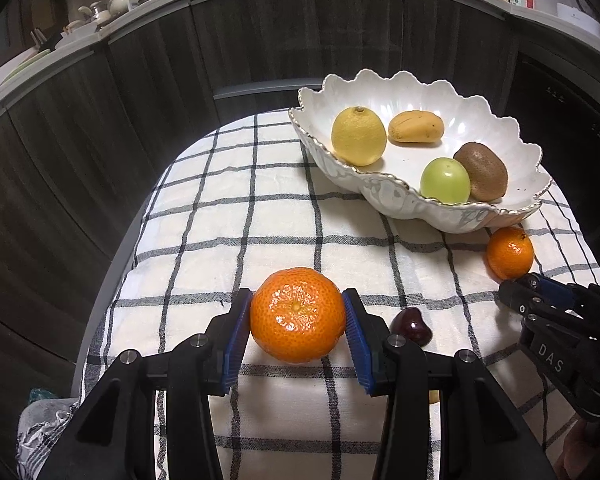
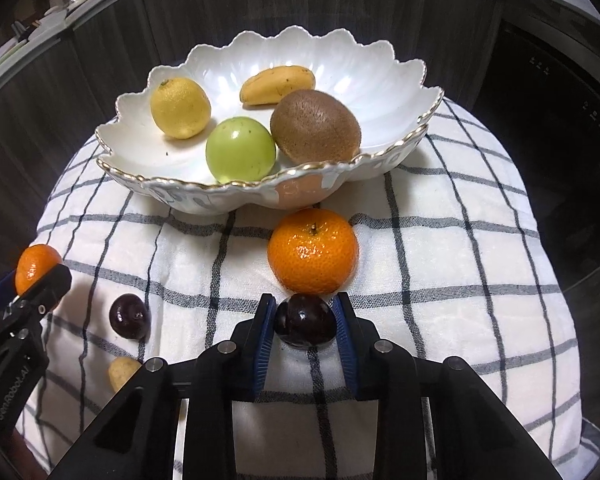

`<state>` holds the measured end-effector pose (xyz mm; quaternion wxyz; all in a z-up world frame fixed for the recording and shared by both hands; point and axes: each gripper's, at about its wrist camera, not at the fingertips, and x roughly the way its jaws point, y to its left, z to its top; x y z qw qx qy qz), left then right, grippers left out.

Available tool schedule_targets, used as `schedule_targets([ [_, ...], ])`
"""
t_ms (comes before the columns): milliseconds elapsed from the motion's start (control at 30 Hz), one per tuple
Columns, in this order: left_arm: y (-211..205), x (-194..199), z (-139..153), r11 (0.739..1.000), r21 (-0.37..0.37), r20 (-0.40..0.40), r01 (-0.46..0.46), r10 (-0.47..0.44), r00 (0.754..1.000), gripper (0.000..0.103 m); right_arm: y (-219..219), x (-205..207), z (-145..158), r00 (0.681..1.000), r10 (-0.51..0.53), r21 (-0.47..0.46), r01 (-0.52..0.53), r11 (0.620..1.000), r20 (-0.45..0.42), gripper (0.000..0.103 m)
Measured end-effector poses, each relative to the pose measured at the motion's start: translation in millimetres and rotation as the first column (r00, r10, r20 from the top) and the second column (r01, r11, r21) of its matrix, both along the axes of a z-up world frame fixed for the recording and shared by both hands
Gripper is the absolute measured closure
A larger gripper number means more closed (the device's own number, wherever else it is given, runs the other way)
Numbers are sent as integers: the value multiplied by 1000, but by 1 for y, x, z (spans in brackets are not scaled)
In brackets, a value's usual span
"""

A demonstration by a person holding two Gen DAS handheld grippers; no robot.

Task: Organize fruits
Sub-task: 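Close the right tool on the dark red plum while the left tool holds the mandarin, then carry the mandarin with the left tool into the bowl while the right tool carries the plum there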

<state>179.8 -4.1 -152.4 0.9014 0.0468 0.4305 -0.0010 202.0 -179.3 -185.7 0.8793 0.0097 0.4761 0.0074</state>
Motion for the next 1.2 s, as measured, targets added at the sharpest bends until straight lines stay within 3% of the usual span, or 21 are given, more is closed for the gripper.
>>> schedule_targets([
  [667,-23,7,55,998,-30,99,50,-47,994,58,-13,-9,76,989,-7,9,6,1000,149,72],
  [1200,-43,61,88,995,-37,173,98,-90,981,58,-28,36,109,975,-12,-14,15,1000,223,72],
])
